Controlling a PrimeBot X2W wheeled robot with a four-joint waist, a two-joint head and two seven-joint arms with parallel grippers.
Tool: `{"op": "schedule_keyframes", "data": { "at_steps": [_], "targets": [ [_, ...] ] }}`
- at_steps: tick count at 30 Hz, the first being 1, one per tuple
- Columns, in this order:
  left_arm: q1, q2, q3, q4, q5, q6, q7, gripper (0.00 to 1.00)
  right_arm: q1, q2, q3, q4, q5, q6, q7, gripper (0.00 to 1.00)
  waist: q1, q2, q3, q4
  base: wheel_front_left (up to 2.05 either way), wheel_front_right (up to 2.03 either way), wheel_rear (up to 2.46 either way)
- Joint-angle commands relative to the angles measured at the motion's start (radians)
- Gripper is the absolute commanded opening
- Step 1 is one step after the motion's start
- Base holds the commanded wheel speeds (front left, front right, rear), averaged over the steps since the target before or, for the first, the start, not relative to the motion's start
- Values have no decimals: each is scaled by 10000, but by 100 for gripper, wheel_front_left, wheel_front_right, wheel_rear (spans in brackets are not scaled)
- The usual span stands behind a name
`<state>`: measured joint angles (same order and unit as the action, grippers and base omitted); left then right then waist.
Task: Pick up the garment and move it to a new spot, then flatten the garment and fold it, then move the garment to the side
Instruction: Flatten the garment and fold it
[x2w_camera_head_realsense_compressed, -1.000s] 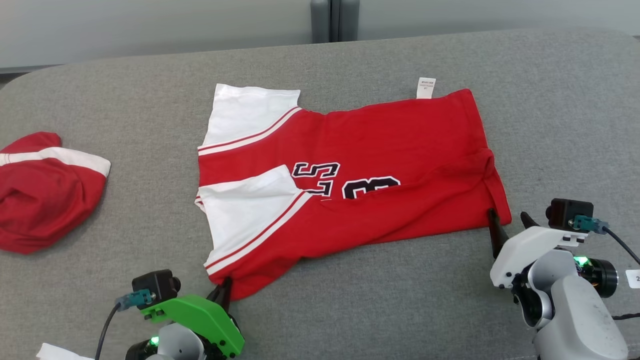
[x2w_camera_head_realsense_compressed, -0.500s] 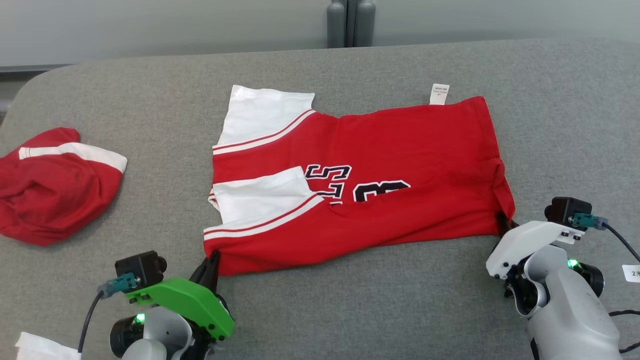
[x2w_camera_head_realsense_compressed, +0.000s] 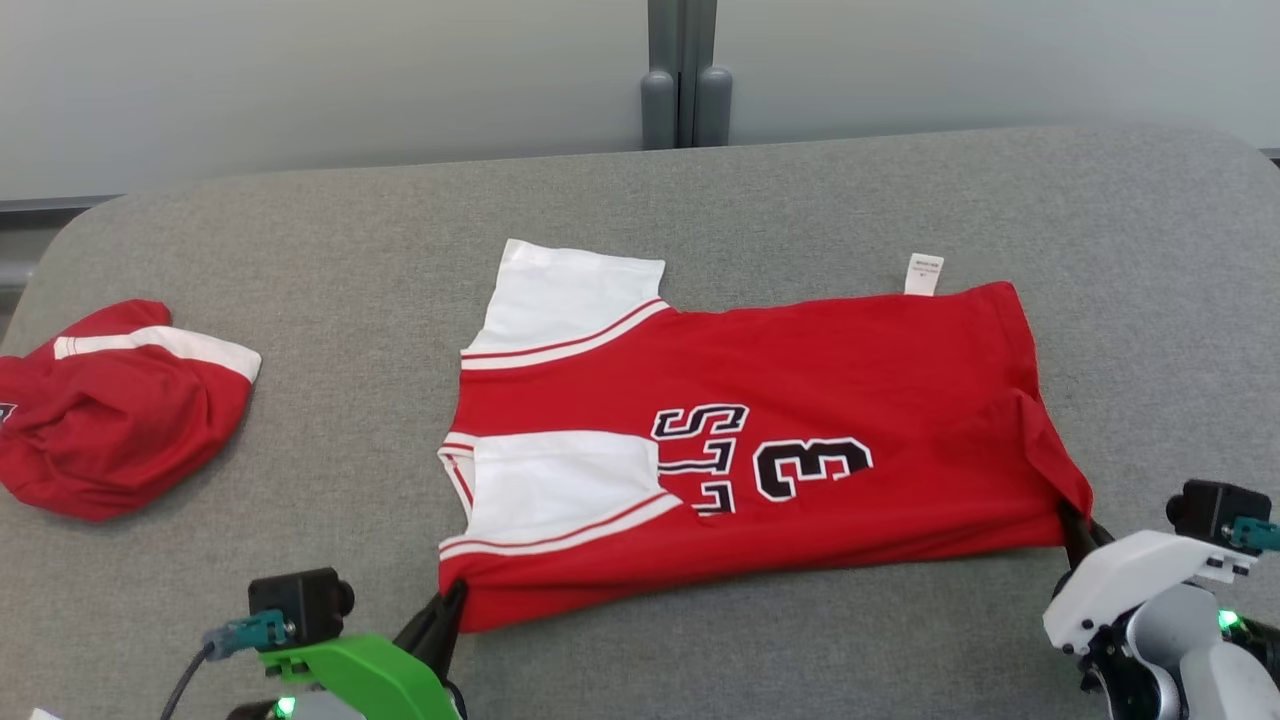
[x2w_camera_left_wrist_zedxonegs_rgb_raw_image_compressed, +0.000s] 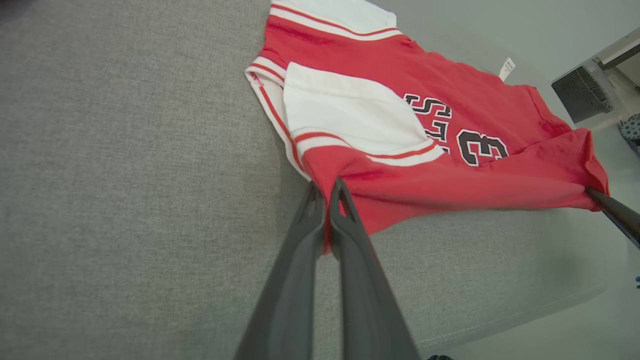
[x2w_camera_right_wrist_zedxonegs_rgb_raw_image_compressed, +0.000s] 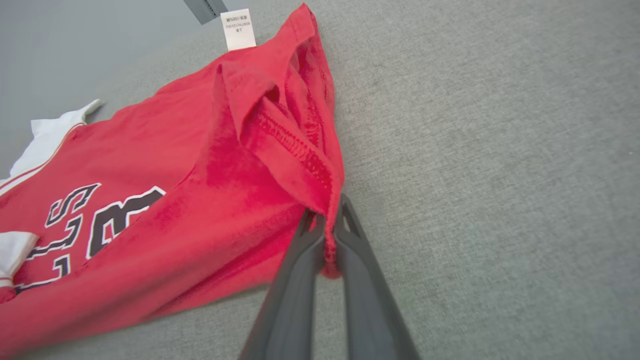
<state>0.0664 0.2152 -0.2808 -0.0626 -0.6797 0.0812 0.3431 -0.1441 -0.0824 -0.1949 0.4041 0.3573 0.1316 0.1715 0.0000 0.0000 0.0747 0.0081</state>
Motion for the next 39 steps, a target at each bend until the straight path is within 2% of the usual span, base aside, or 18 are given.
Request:
{"op": "schedule_keyframes", "data": {
  "at_steps": [1,5,6,7,8,9,13,20,25,30,34,39],
  "targets": [
    [269,42,-21,-70,-41,91,41,0,311,20,-131,-202,-5,-18,107,0,0,0,-25,-20,0,0,0],
    [707,-138,-201,70,-56,246,42,0,968,163,-519,-664,-252,-18,232,0,0,0,6,-11,0,0,0],
    [735,-180,-178,203,-53,295,-30,0,1056,194,-637,-715,-295,-18,139,5,0,0,26,-15,0,0,0],
    [755,-185,-189,350,-4,337,-65,33,1141,221,-716,-746,-419,-18,48,50,0,0,48,-25,0,0,0],
    [765,-190,-215,469,44,365,-100,87,1207,242,-737,-758,-533,-19,-5,100,0,0,63,-37,0,0,0],
    [769,-194,-216,579,70,390,-115,100,1237,256,-765,-776,-602,-18,-72,100,0,0,85,-56,0,0,0],
    [610,-37,-205,839,209,351,-201,100,1362,309,-784,-932,-630,-16,-255,100,0,0,181,-161,0,0,0],
    [-594,783,101,502,617,152,-102,100,1243,311,-676,-1607,-406,-15,-548,100,0,0,404,-433,0,0,0],
    [-2826,1400,14,436,1122,-353,348,100,691,312,-391,-2492,-496,-15,-345,100,0,0,790,-751,0,0,0],
    [-5549,1667,-141,1030,1216,-955,1218,100,-314,314,216,-3009,-691,-15,66,100,0,0,1522,-1299,0,0,0],
    [-7386,1996,-298,1906,1146,-1539,1969,100,-1256,315,865,-3025,-761,-15,207,100,0,0,2252,-1858,0,0,0],
    [-8914,2397,-401,3259,1141,-1805,2671,100,-2588,313,1866,-2479,-980,-13,178,100,0,0,3242,-2696,0,0,0]
  ]
}}
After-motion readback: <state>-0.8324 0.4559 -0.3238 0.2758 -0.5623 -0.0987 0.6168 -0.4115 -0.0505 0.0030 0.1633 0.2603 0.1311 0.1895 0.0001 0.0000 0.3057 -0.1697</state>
